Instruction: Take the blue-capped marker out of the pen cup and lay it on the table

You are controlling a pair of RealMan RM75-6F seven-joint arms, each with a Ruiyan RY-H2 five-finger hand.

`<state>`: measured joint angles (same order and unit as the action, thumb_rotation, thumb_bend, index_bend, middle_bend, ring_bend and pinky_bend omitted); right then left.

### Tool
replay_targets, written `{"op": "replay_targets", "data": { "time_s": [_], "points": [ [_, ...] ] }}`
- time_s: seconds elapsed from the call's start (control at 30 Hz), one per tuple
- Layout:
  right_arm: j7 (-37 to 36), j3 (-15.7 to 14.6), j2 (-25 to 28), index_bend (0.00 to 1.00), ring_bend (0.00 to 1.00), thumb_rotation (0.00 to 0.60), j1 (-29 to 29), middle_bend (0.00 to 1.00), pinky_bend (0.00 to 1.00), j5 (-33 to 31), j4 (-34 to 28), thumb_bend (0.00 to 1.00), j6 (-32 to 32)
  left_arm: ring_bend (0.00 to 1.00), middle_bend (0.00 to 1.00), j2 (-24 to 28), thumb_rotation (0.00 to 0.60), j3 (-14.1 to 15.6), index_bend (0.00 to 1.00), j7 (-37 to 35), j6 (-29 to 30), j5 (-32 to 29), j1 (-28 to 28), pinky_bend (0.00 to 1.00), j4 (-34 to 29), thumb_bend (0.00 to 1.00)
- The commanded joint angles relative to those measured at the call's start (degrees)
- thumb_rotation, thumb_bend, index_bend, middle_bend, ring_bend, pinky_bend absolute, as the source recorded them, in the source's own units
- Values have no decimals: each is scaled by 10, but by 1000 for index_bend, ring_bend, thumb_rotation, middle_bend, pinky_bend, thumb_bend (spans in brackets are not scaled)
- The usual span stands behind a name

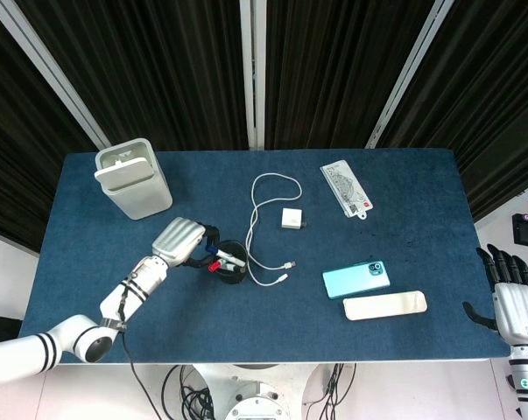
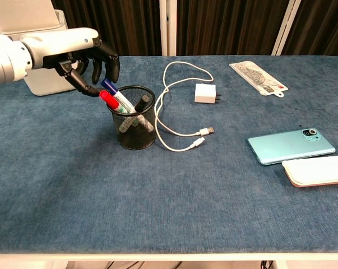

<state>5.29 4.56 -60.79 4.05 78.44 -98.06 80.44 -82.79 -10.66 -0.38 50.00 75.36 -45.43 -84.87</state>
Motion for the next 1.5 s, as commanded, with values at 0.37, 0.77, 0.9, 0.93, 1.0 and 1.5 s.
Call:
{"op": "replay_targets", "data": {
  "time_s": [0.37,0.77,0.9,0.93,1.0,1.5],
  "points": [
    [-2,-1,4,0,0,600,1,0,0,-4,-1,176,-5,677,646,-14,600,2,633,-44,26,28,-1,888,22,335],
    [-4,0,8,0,0,600,0,0,0,2,-4,176,2,688,661,48,600,-15,645,-63,65,40,12,901,-74,349],
    [-2,-1,7,0,0,600,-1,0,0,5,-5,176,6,689,662,85,600,-24,647,-55,89,48,22,903,-126,350],
    [-2,-1,7,0,0,600,-1,0,0,5,-6,176,6,690,662,97,600,-26,647,-53,95,49,26,903,-141,350],
    [-1,-1,7,0,0,600,-1,0,0,7,-7,176,7,690,662,121,600,-31,647,-49,109,53,33,905,-171,352],
    [14,-4,5,0,0,600,0,0,0,14,-14,176,10,697,669,163,600,-9,655,-69,169,30,103,911,-154,366]
  ]
}}
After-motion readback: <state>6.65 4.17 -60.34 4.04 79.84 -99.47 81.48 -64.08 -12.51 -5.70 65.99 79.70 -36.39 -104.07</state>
